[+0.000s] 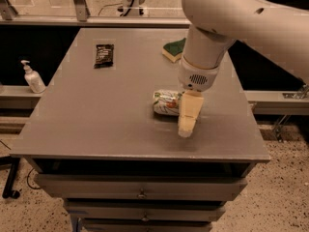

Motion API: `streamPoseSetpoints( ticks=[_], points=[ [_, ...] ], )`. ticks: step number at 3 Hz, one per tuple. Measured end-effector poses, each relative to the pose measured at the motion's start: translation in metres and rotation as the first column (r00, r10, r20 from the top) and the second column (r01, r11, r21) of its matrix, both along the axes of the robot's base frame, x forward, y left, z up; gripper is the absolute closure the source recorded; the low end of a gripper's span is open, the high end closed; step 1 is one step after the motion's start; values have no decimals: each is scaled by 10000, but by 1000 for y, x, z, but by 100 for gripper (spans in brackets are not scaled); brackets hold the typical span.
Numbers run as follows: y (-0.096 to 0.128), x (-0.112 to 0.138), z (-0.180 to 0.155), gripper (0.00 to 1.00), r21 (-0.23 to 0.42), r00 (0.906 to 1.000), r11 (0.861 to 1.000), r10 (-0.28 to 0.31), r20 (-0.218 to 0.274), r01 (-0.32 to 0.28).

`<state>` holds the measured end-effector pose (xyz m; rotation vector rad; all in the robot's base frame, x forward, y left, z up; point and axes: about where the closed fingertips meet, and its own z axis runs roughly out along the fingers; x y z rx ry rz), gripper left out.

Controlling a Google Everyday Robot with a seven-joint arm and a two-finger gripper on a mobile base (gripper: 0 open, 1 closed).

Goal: Knock 7up can over

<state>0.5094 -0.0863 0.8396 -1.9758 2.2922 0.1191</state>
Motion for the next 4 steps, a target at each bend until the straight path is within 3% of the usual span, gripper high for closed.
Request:
streamPoseSetpoints(
  ticks=[1,2,3,4],
  points=[
    [-10,3,24,0,1275,9969,9910,-493,617,412],
    [-28,4,64,0,3112,9839,9484,-1099,1410,614],
    [-57,-1,95,0,4686,9701,8826,-1452,1947,380],
    [-86,-22,103,0,6101,9652,7923,-1576,2087,-25]
  ],
)
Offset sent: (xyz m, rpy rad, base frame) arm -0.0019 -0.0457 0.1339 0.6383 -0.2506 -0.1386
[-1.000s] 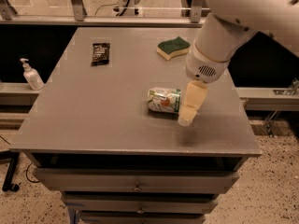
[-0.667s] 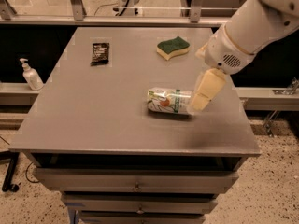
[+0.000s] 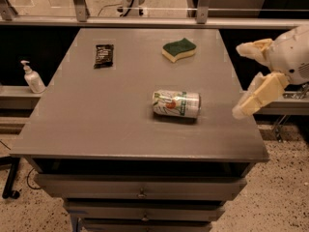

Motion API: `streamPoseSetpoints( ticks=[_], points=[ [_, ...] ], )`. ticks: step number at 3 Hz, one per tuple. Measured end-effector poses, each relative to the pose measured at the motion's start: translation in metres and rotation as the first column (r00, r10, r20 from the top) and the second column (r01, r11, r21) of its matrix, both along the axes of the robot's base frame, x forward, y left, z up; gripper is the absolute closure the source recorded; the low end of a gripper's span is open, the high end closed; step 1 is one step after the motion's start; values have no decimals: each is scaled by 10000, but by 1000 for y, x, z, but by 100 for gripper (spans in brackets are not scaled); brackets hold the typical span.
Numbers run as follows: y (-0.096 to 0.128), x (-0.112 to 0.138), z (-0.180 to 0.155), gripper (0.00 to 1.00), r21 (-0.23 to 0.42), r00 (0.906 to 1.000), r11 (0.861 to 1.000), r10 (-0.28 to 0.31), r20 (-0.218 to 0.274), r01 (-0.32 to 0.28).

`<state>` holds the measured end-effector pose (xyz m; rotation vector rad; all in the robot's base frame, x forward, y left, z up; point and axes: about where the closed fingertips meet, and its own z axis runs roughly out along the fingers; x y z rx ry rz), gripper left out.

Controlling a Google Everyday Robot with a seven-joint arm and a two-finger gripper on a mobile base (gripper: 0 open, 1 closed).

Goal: Knock 7up can over

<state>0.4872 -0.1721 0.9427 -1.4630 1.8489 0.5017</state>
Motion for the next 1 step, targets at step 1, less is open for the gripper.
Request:
streamPoseSetpoints(
  ticks=[1],
  points=[
    [-11,-13,16,0,856,9995,9960,-283,162,268]
  ],
)
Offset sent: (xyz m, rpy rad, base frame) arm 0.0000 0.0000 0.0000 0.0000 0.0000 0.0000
